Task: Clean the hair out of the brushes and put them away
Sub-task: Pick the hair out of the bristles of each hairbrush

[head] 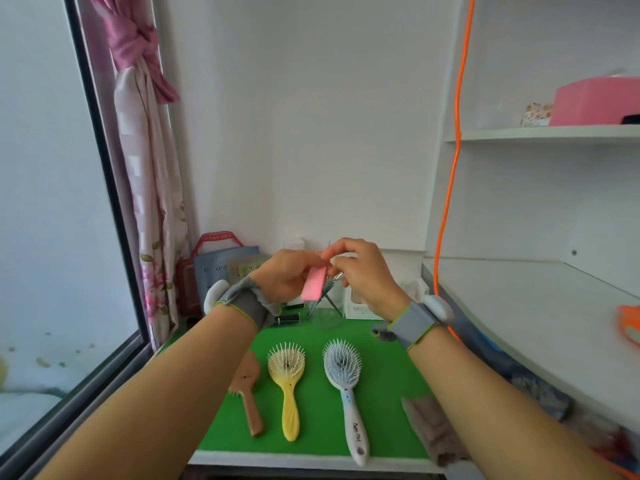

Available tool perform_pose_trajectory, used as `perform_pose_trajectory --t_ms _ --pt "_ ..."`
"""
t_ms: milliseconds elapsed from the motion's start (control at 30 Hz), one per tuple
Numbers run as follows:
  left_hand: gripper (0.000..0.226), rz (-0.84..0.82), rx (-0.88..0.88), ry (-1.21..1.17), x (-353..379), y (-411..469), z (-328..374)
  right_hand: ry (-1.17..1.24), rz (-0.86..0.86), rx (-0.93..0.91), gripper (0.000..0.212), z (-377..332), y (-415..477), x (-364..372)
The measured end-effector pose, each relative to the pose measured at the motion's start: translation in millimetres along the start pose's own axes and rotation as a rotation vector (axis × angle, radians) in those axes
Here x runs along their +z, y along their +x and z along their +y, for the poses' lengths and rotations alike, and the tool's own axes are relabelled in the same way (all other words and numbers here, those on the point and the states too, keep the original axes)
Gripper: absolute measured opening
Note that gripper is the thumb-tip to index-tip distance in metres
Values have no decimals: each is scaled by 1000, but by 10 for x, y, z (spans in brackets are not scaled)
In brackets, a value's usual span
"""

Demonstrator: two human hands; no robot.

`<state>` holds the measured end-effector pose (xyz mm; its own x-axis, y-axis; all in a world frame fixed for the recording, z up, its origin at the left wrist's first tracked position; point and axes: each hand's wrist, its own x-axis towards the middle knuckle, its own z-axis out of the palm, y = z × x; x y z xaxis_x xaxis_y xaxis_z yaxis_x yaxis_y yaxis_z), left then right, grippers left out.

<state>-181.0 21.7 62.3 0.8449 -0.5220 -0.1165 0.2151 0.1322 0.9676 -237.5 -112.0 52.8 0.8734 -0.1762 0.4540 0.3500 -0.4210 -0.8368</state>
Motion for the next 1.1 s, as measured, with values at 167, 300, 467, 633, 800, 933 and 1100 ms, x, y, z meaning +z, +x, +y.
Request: perform_pose_trajectory --t_ms 167,300,467,633,800,933,1100 --pt "18 -28 3 139 46 -49 -147 87 116 307 9 196 49 -49" --pt "16 -52 -6 245 49 -76 -265 167 101 452 21 305 6 -24" --pt "16 -18 -20 347 36 -100 -372 198 105 431 22 384 -73 29" --pt "20 36 18 410 90 -102 -510 164 35 412 21 445 -164 177" --pt "21 115 24 516 46 -141 -679 17 31 497 23 616 -282 210" --pt "22 177 -5 566 -49 -193 -833 -327 -58 507 17 792 -460 138" --pt "19 211 -32 564 -72 -253 -993 -582 -231 530 34 955 -759 120"
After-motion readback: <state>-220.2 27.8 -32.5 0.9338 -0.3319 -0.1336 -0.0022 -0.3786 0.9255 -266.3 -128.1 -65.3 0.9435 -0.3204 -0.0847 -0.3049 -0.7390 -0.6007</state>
